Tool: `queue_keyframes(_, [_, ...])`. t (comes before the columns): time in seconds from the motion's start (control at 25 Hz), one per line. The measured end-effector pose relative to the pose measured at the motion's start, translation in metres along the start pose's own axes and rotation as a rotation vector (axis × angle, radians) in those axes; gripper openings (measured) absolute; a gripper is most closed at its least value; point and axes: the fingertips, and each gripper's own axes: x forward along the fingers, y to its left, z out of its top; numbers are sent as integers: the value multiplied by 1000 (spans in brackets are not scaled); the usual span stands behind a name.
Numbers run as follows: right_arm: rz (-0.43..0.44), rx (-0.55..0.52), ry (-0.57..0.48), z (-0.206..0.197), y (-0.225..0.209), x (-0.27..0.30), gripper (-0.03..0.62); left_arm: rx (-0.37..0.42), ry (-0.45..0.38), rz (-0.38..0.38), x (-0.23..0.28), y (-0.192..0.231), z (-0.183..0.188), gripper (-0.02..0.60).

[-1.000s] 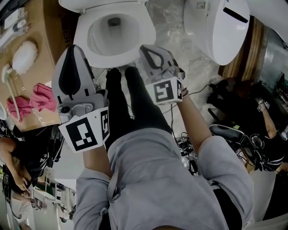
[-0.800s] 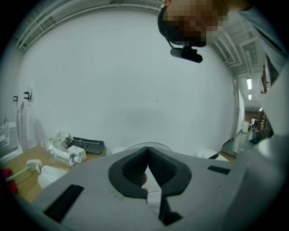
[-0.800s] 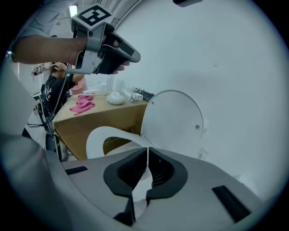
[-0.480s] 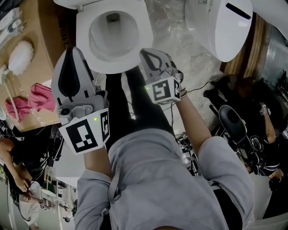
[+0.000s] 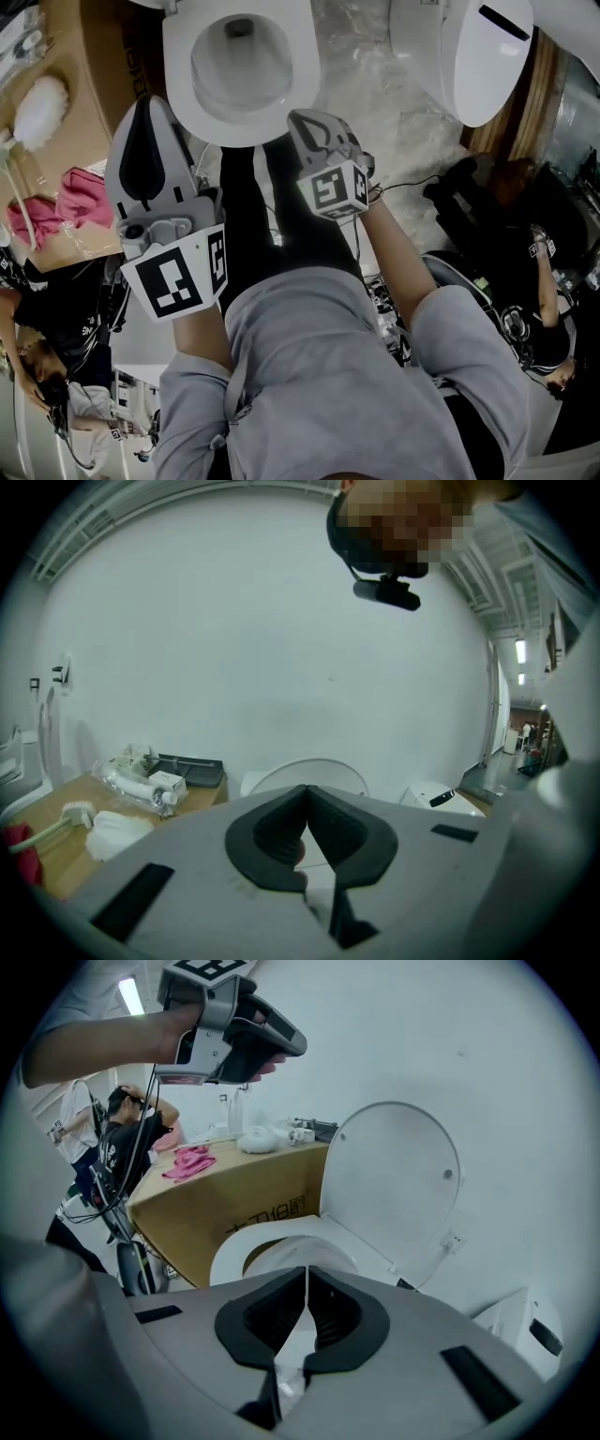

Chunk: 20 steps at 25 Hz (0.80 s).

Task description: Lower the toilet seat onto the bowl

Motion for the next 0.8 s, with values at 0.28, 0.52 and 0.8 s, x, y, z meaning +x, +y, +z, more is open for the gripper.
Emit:
queue_keyframes(0.28, [-78, 62, -97, 42, -22, -16, 2, 10, -22, -2, -5, 5, 17, 2])
queue_keyframes(0.52, [-129, 107, -218, 96, -44, -45, 0, 19, -63, -2, -11, 6, 46, 2])
queue_keyframes(0.8, [-168, 140, -331, 156, -57, -85, 0, 19, -111, -10, -23, 5, 80, 2])
